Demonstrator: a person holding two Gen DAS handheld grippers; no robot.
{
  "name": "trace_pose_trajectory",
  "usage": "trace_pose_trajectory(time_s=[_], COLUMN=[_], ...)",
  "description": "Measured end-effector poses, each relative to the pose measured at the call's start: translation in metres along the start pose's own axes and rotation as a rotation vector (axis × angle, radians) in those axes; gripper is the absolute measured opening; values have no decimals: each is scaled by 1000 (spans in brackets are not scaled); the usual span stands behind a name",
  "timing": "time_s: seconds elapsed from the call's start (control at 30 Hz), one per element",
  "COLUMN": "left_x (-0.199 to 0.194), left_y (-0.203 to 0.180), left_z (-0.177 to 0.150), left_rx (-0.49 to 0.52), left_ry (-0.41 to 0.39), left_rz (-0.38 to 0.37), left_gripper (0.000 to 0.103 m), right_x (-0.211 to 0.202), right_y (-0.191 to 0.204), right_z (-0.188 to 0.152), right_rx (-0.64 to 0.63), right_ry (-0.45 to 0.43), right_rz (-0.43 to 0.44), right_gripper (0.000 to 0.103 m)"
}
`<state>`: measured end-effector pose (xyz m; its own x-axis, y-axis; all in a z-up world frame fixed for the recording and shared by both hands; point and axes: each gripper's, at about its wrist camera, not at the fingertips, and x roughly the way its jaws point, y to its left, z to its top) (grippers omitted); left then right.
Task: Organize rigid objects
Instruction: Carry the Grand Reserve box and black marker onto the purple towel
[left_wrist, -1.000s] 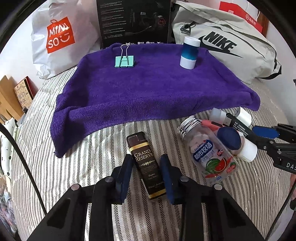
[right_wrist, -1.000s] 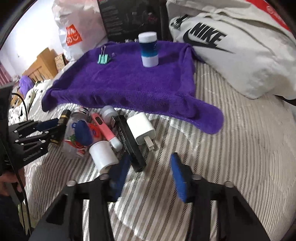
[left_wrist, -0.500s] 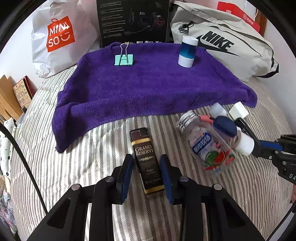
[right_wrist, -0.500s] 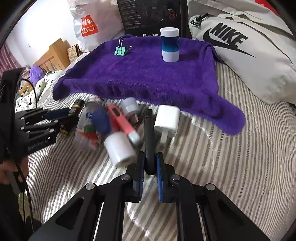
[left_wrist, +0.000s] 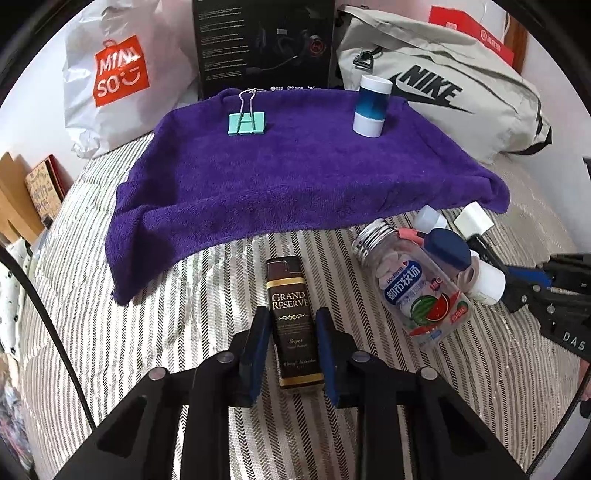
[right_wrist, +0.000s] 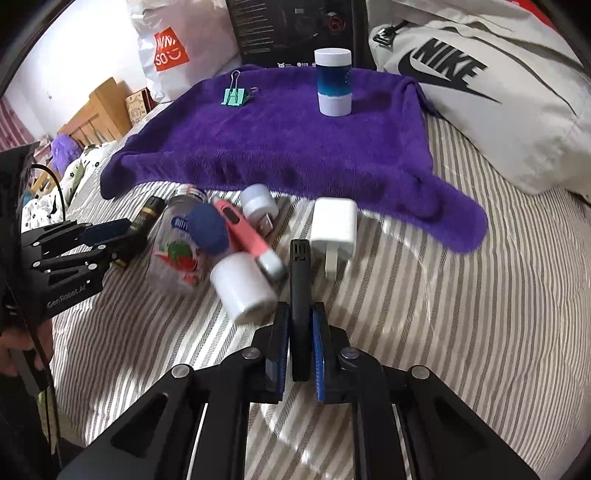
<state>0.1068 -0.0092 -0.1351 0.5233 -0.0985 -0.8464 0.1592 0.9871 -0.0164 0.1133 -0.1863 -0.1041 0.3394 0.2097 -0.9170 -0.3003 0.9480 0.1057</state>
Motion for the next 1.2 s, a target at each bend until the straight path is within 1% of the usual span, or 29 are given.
trace_pose_trajectory(time_s=[0.07,0.13,0.23,0.4,0.6,0.77,0.93,1.03,1.2], left_x=[-4,-7,-10,-13,-10,-12,-17,-24,-38], left_y=[7,12,16,16,4,7,11,15,19], left_z=[-3,-7,-11,-14,-16,-13,-5,2,14], left_rx=[-22,-35,-34,-12,40,26,11,5,1], left_ry=[-2,6,7,16,6,3,1,-14,-45], left_rz=[-35,-57,-63,-52,21,-7,-27,-46,-46], left_gripper=[24,24,24,24,24,24,24,24,24], right_x=[-1,-3,-11,-23,-26,-19,-26,-33,-40], right_y=[3,3,0,-6,-14,-15,-16,-17,-16], right_z=[-2,-4,-9,-17,-26,-31,-26,-18,-3], right_rx=[-18,-17,0,21,67,69,67,64,59], right_ry=[-3,5,10,1,0,10,2,-12,-33], right_rz=[-20,-22,-19,-32,-12,-12,-13,-6,-6], right_gripper=[12,12,12,12,12,12,12,12,12])
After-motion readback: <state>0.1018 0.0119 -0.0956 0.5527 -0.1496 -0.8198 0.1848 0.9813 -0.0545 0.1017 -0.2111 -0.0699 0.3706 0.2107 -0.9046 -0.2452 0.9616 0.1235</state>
